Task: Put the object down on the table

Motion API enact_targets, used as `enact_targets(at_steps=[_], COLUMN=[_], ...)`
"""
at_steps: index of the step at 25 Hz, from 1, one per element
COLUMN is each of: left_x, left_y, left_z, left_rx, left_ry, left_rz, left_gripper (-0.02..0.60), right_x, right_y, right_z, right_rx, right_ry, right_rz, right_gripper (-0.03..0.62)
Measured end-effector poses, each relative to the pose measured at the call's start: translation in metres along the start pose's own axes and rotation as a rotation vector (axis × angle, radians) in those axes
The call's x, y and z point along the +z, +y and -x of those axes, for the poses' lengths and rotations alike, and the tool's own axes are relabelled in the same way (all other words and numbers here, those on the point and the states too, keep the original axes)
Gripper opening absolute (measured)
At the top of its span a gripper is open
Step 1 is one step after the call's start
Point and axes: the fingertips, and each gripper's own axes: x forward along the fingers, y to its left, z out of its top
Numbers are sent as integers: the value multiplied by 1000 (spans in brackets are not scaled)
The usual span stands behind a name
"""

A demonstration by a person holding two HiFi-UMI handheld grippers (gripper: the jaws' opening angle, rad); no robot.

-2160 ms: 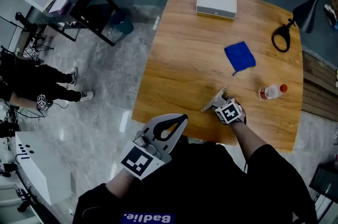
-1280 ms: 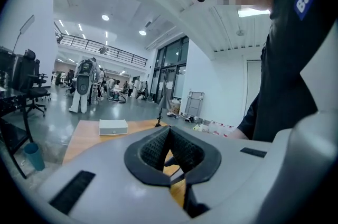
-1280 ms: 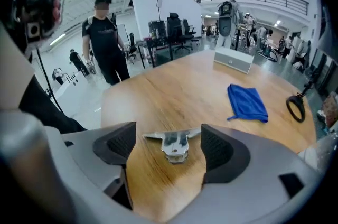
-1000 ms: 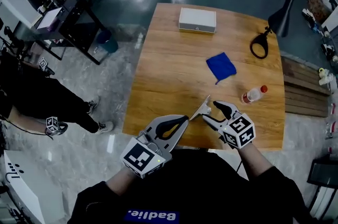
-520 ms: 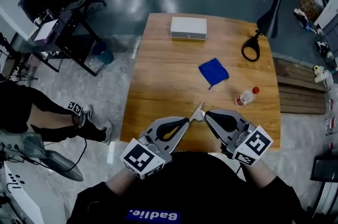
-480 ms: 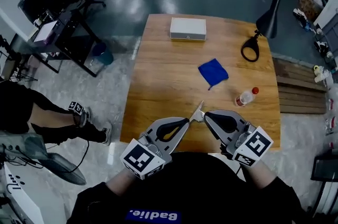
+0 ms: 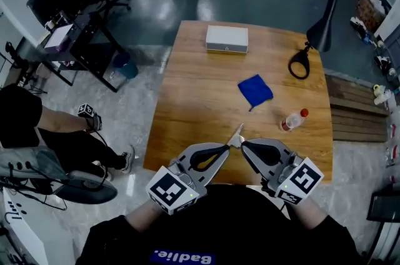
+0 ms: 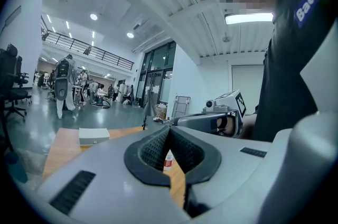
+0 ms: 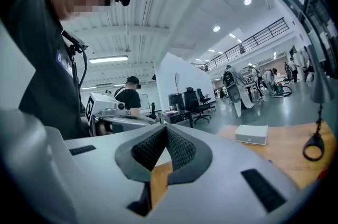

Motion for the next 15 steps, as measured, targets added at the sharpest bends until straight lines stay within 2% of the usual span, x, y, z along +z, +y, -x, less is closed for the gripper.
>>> enact_targets(at_steps=[15], left_x=[0], left_y=[2], left_z=[9], left_rx=[18], left_ry=[2], left_rz=[10], left_gripper=[3], right_x=[-5], right_y=[6], right_z=[-10], right_rx=[25], right_ry=[24], right_rz=[-7], right_gripper=[6])
